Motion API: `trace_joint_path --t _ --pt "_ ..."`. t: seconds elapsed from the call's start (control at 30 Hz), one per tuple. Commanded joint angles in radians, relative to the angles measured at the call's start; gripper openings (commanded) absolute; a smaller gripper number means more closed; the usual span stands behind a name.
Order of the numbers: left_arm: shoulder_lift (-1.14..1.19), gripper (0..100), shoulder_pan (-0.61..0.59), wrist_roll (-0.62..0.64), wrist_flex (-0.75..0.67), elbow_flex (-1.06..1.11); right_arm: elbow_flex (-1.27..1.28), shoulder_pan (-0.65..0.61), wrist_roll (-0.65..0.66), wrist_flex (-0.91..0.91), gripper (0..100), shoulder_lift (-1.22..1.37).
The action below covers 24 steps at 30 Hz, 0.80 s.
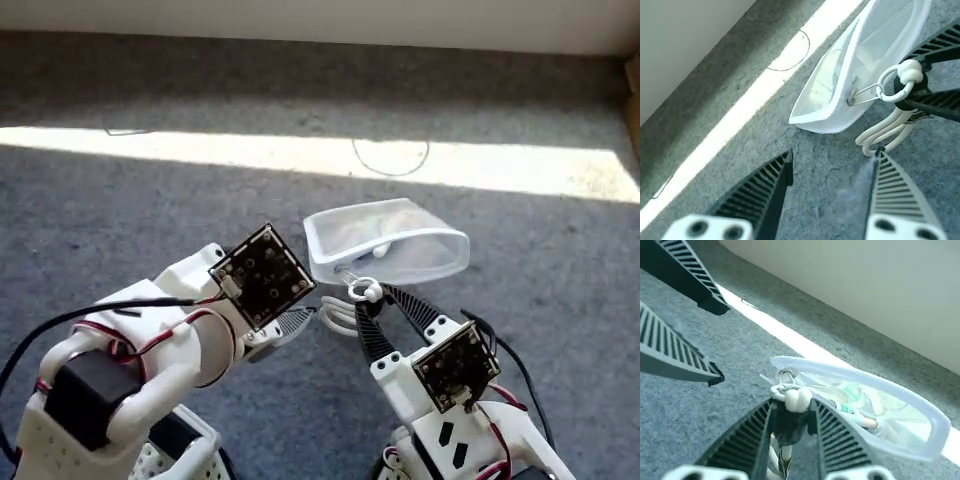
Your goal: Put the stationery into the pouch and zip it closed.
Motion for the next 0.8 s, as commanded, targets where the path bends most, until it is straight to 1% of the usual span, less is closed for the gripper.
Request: trace_joint_path --t 0.0,0.2,0.43,0.7,0.77 --pt "-0.022 25 0.021 -0.003 -0.086 0.073 -0.067 0.008 -0.011 -0.018 0.5 -0.002" --pt "-0.022 25 0.022 -0.003 -0.250 0.225 -0.073 0.008 -0.009 -0.016 0.5 -0.002" --pt "-0.022 25 0.090 -0.003 -0.377 0.305 -0.071 0.010 -0.005 -0.015 0.5 -0.002" --pt "-0.019 24 0.091 -0.006 -0.565 0.415 -0.071 0.010 -0.002 -0.001 0.5 -0.002" --pt "-0.022 24 0.091 -0.002 -0.611 0.444 -0.071 0.010 0.023 0.005 0.5 -0.002"
